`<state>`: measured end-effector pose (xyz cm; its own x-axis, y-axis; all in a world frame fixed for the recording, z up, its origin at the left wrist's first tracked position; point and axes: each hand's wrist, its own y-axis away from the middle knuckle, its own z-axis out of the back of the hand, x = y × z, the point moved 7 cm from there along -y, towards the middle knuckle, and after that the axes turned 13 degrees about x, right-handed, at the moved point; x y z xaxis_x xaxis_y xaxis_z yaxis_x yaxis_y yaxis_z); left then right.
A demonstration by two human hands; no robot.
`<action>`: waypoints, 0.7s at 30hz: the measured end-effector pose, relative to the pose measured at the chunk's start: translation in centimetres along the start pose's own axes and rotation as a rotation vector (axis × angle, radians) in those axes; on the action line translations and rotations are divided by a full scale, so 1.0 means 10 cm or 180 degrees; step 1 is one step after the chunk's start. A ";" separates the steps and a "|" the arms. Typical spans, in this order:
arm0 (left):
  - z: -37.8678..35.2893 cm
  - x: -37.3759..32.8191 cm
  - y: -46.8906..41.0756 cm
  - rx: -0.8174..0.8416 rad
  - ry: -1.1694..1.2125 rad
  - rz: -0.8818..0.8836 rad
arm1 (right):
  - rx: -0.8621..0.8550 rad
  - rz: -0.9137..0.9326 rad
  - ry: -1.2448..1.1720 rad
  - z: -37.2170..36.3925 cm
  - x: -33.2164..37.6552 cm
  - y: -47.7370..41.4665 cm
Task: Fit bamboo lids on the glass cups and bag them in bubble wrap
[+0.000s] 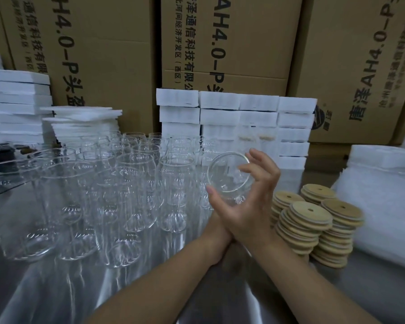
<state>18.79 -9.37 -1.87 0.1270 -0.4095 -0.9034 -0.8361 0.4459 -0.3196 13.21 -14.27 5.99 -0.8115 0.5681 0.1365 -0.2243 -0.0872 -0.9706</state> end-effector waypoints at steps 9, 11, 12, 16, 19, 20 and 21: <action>0.18 0.17 0.04 -0.0225 0.0756 0.0388 | -0.0034 -0.0517 -0.0645 0.03 -0.22 0.06; 0.20 0.18 0.09 -0.0148 0.0808 0.0387 | -0.0006 -0.0646 -0.0739 0.02 -0.26 0.08; 0.22 0.19 0.11 -0.0075 0.0795 0.0390 | 0.0019 -0.0725 -0.0779 0.01 -0.28 0.09; 0.27 0.15 0.18 0.0008 0.0701 0.0359 | -0.0042 -0.0927 -0.0935 0.04 -0.30 0.11; 0.28 0.16 0.19 -0.0131 0.0878 0.0462 | -0.0130 -0.1172 -0.1083 0.06 -0.33 0.12; 0.29 0.16 0.19 -0.0197 0.0905 0.0501 | -0.0157 -0.1244 -0.1106 0.07 -0.34 0.14; 0.30 0.16 0.20 -0.0255 0.0941 0.0535 | -0.0159 -0.1300 -0.1116 0.07 -0.35 0.16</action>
<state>18.97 -6.72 -4.79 -0.1662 -0.5538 -0.8159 -0.8729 0.4675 -0.1395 15.28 -16.95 4.08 -0.7970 0.2398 0.5544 -0.5402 0.1275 -0.8318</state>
